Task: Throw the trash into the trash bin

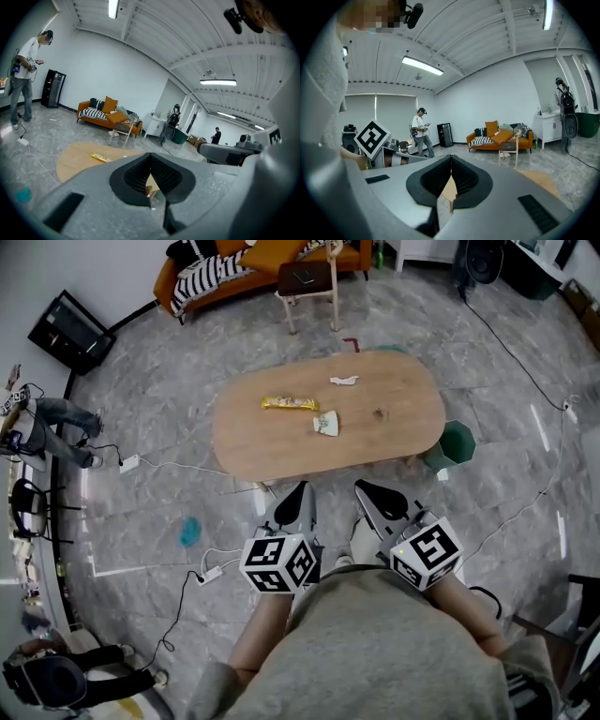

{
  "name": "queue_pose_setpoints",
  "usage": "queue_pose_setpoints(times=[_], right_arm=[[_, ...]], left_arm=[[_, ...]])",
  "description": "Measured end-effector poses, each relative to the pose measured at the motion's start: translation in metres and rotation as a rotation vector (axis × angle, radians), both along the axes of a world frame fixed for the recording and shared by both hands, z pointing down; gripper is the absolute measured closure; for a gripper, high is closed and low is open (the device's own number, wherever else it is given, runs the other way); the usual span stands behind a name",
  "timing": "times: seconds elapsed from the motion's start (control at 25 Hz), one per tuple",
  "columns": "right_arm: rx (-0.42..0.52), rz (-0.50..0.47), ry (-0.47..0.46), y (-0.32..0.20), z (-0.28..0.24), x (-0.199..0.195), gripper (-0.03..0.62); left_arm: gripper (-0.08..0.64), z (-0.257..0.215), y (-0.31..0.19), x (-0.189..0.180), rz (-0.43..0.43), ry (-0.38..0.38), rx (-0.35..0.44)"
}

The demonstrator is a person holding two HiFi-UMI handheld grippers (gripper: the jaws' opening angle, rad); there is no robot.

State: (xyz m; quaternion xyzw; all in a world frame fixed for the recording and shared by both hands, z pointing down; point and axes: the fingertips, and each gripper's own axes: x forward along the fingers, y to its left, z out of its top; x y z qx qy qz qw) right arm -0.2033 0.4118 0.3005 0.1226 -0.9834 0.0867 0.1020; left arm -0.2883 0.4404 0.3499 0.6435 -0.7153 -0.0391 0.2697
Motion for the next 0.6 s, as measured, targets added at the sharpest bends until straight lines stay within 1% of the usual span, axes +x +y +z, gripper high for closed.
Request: queue_pose_setpoints(times=[0.32,0.6], right_arm=[[0.005,-0.068,0.007,-0.037,-0.004,-0.018,0.584],[0.004,-0.121,0.009,-0.069,-0.008,-0.024,0.583]], left_arm=[[0.552,-0.001,-0.03,-0.017,-0.06,-0.006,-0.013],[0.552,-0.002,-0.058,-0.023,-0.107,-0.012,-0.029]])
